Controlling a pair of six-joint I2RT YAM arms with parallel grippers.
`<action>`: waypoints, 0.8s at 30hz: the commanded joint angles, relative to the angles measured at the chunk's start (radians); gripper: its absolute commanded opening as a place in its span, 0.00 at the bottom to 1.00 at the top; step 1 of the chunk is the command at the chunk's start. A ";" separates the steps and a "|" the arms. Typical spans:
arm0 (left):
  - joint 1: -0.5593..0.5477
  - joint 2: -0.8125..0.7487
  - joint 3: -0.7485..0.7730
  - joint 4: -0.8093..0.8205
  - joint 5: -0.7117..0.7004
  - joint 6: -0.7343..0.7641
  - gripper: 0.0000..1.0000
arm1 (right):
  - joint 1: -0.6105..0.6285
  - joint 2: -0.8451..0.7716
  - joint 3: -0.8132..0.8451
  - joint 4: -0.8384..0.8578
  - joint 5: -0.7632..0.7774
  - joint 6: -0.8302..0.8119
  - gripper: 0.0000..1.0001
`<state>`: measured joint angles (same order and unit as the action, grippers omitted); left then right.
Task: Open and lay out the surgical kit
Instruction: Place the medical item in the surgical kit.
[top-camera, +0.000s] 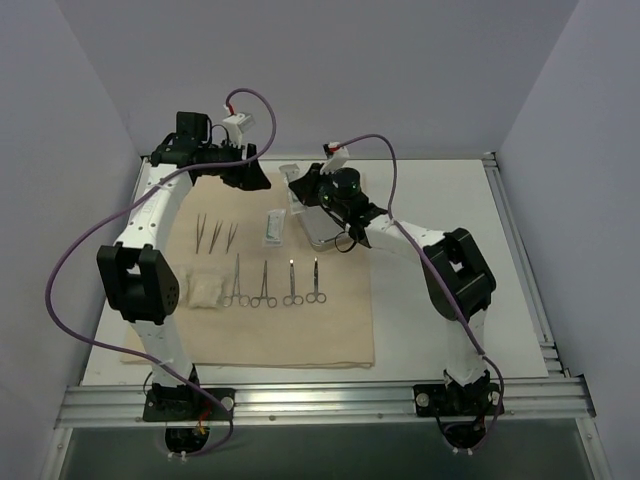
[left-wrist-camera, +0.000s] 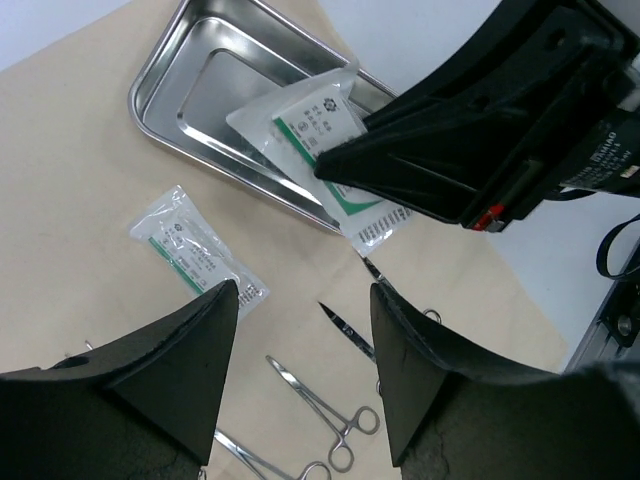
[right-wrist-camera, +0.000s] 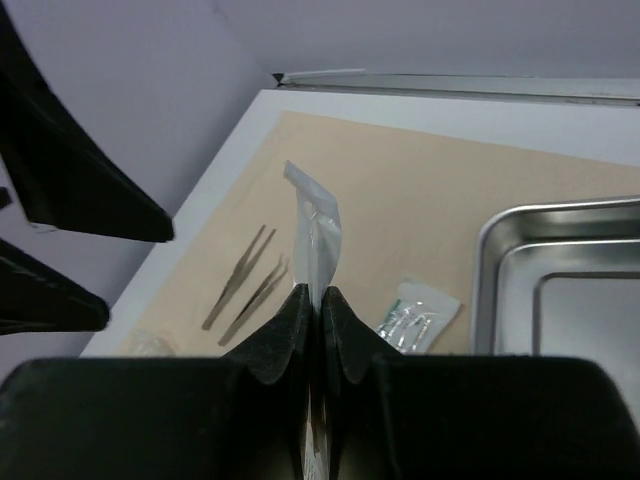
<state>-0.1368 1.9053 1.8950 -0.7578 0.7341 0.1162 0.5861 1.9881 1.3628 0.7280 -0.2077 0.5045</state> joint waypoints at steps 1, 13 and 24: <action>0.019 -0.028 -0.025 0.084 0.103 -0.013 0.65 | 0.006 -0.063 0.002 0.201 -0.074 0.034 0.00; 0.040 -0.014 -0.025 0.158 0.185 -0.047 0.64 | 0.023 -0.025 0.012 0.304 -0.193 0.095 0.00; 0.052 0.001 -0.013 0.202 0.189 -0.104 0.64 | 0.041 0.001 0.044 0.324 -0.240 0.109 0.00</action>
<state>-0.0982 1.9060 1.8584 -0.6212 0.8875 0.0380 0.6167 1.9926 1.3598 0.9676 -0.4084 0.6033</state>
